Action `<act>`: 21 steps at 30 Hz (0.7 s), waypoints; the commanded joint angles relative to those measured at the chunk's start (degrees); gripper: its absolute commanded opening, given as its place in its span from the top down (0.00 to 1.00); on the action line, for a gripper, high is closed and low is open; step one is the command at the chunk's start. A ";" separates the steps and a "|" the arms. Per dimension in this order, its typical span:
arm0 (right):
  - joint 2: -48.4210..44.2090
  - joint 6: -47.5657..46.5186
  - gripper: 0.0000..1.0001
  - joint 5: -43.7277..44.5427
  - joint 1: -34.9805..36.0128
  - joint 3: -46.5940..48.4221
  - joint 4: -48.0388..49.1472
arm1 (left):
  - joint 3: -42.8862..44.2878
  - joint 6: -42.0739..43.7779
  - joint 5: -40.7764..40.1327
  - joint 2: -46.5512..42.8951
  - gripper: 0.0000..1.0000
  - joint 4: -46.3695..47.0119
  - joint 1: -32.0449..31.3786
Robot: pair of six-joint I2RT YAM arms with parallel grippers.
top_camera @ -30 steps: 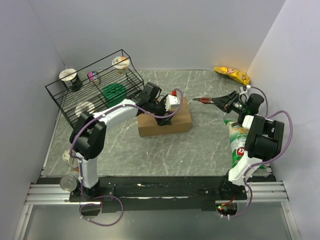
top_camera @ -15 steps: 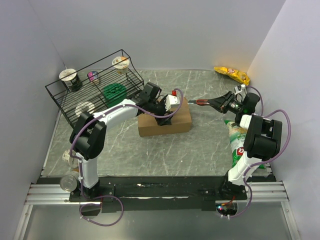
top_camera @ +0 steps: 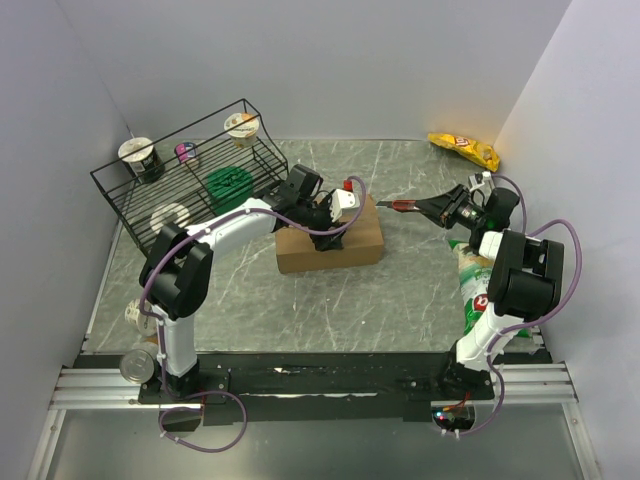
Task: Unpack the express box
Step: Cut the express box at the center of the board.
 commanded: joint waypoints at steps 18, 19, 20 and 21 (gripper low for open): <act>-2.38 -0.74 1.00 -0.05 -1.29 -0.13 2.73 | -0.15 -0.21 1.12 0.02 0.30 -0.84 0.08; -2.29 -0.83 1.00 -0.14 -1.29 -0.13 2.73 | -0.15 -0.21 1.12 0.11 0.30 -0.93 0.08; -2.11 -0.74 1.00 -0.32 -1.29 0.04 2.73 | -0.07 -0.03 1.12 0.11 0.30 -1.02 0.08; -1.85 -0.83 1.00 -0.58 -1.29 0.05 2.73 | 0.02 -0.03 1.12 0.19 0.30 -1.02 0.08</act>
